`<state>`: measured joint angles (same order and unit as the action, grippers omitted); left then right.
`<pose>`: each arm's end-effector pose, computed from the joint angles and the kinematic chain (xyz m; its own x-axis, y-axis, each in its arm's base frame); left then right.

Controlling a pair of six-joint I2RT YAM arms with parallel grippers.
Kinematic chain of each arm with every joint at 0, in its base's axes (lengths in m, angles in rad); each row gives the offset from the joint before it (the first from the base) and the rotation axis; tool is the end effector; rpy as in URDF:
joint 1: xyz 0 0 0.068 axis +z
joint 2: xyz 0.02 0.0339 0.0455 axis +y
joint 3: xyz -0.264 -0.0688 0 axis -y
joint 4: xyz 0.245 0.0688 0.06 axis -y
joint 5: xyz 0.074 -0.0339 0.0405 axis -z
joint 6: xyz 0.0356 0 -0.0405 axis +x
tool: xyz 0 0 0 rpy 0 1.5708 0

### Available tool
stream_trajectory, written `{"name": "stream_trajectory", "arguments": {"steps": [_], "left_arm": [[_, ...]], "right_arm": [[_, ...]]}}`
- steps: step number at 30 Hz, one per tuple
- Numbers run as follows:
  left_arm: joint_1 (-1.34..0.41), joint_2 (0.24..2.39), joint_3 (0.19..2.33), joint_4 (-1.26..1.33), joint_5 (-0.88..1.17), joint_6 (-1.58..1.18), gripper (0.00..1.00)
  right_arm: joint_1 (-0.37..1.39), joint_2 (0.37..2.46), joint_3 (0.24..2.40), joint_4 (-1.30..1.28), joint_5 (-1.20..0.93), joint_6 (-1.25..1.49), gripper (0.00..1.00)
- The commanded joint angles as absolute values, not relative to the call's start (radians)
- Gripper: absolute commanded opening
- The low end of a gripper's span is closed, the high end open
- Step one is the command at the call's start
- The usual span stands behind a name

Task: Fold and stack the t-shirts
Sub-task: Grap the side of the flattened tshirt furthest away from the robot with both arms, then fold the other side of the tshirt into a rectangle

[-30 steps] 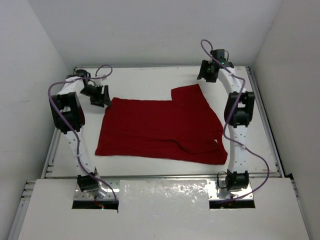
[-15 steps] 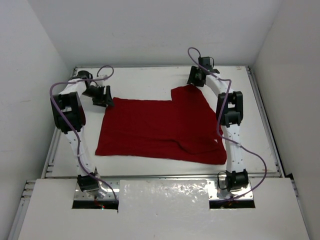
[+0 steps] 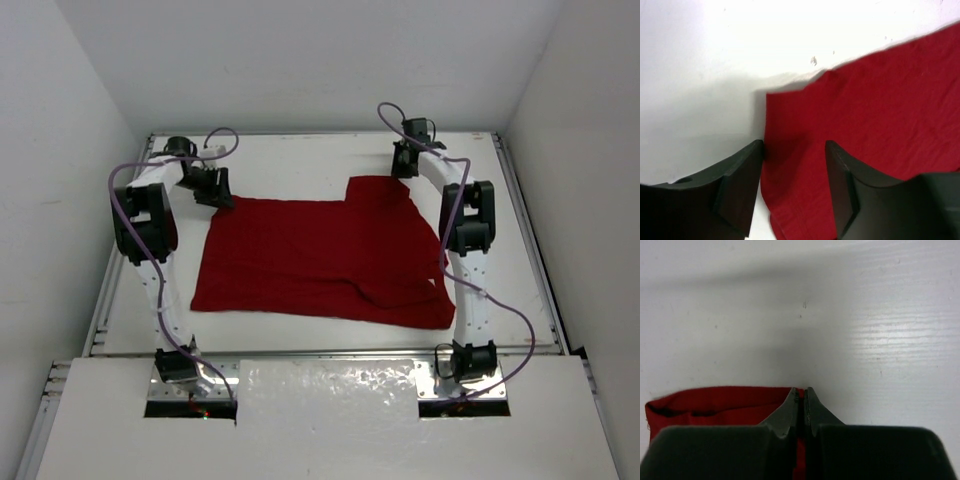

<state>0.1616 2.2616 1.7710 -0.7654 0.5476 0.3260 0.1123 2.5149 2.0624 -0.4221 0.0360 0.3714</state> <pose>0.4618 0.0565 0.1552 -0.8821 0.1332 -0.4519 0.3211 0.8718 -0.3698 0.5474 0.0604 0.1311 -0.7428 0.2812 -0.6076 0.1937 0.9590 0.2070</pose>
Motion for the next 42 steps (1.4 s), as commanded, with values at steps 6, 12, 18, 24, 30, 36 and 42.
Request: {"name": "stream_trajectory", "arguments": {"steps": [6,12,18,24,30,36,42], "left_arm": [[0.138,2.276,1.789,-0.750,0.613,0.399,0.00],[0.140,2.142,1.718,-0.816,0.638,0.676,0.00],[0.138,1.942,1.577,-0.876,0.601,0.989,0.00],[0.137,1.853,1.436,-0.929,0.540,1.116,0.00],[0.138,1.786,1.292,-0.925,0.519,1.166,0.00],[0.158,1.763,1.324,-1.116,0.546,1.273,0.40],[0.207,1.729,1.434,-1.315,0.568,1.400,0.51]], "right_arm": [[0.115,2.393,1.968,-0.423,-0.041,0.315,0.00],[0.112,2.102,1.700,-0.327,-0.094,0.268,0.00],[0.109,1.679,1.188,-0.174,-0.110,0.284,0.00],[0.110,1.427,0.801,-0.111,-0.121,0.356,0.00],[0.112,1.295,0.632,-0.071,-0.143,0.399,0.00],[0.121,1.304,0.583,-0.057,-0.130,0.403,0.00],[0.121,1.302,0.589,-0.084,-0.100,0.362,0.00]]}}
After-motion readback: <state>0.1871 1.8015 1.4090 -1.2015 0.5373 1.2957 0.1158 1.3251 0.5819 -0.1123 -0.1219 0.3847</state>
